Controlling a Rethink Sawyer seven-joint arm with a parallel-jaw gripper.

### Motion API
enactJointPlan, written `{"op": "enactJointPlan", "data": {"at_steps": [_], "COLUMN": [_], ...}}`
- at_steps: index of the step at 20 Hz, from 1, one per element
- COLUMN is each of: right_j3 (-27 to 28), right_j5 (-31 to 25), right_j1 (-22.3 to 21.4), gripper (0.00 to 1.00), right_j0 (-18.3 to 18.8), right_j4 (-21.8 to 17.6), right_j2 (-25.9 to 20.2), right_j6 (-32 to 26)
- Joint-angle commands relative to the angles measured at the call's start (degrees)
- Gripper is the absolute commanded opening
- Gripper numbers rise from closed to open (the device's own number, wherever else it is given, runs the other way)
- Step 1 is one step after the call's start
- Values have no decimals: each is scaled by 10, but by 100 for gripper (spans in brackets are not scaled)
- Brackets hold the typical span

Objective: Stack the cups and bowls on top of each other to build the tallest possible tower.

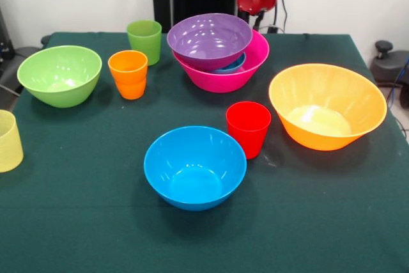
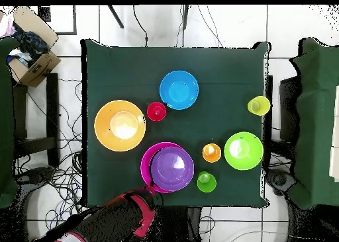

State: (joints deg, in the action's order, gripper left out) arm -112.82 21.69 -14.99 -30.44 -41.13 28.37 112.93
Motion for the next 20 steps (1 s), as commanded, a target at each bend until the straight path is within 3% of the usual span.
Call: {"op": "enactJointPlan", "data": {"at_steps": [1, 20], "right_j3": [71, 89], "right_j5": [27, 44], "right_j1": [40, 64], "gripper": [100, 100], "right_j0": [-9, -10], "right_j4": [38, 39], "right_j2": [-47, -51], "right_j6": [28, 28]}}
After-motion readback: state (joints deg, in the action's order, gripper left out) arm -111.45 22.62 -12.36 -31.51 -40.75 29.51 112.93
